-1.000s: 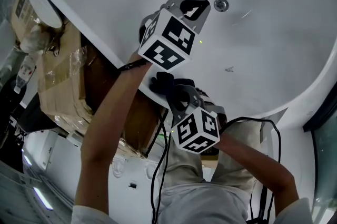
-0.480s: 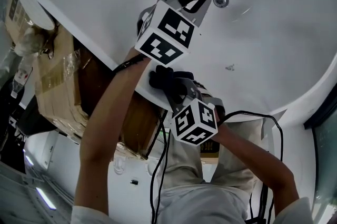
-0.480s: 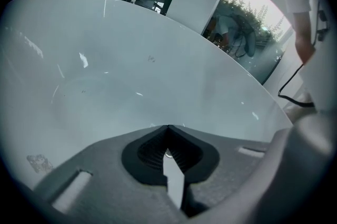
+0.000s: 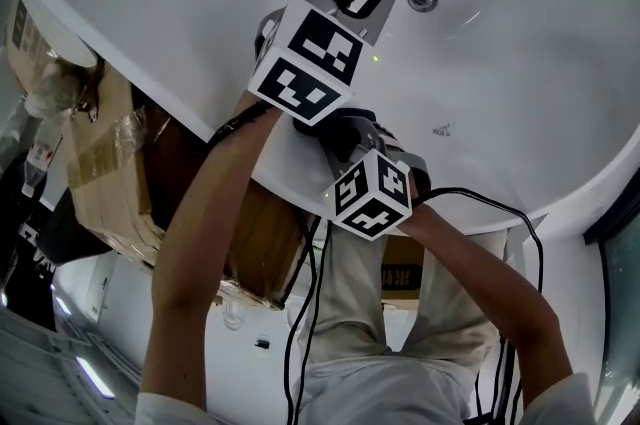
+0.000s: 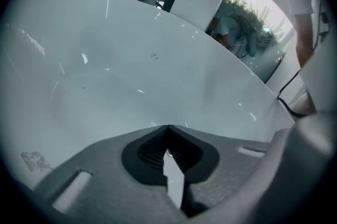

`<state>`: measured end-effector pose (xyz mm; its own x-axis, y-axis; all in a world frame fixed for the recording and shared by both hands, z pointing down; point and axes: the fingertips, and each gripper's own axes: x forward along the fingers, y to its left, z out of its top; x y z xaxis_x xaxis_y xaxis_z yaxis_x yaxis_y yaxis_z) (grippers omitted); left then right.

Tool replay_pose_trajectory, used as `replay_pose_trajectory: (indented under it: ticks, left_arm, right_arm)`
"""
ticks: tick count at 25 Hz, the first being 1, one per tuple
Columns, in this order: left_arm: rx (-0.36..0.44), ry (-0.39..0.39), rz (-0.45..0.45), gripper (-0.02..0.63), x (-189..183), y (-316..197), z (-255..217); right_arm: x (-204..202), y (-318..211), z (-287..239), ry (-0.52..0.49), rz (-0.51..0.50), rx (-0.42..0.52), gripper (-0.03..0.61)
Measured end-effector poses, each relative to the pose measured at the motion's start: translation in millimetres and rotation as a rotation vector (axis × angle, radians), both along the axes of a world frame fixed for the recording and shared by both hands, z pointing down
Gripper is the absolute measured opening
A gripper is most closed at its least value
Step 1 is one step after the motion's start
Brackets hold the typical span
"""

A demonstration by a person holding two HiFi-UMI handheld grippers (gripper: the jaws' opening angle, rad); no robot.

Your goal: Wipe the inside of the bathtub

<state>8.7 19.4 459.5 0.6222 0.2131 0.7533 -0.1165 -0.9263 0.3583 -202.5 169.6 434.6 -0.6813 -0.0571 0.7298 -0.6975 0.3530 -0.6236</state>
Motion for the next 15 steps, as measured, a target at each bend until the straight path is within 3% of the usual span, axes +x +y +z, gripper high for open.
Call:
replay_pose_trajectory:
  ticks: [15]
  left_arm:
    - [-0.001, -0.019, -0.013, -0.002, -3.2, 1.2, 16.4]
  right_arm:
    - [22.3, -3.0, 94.4, 0.109, -0.063, -0.013, 0.048]
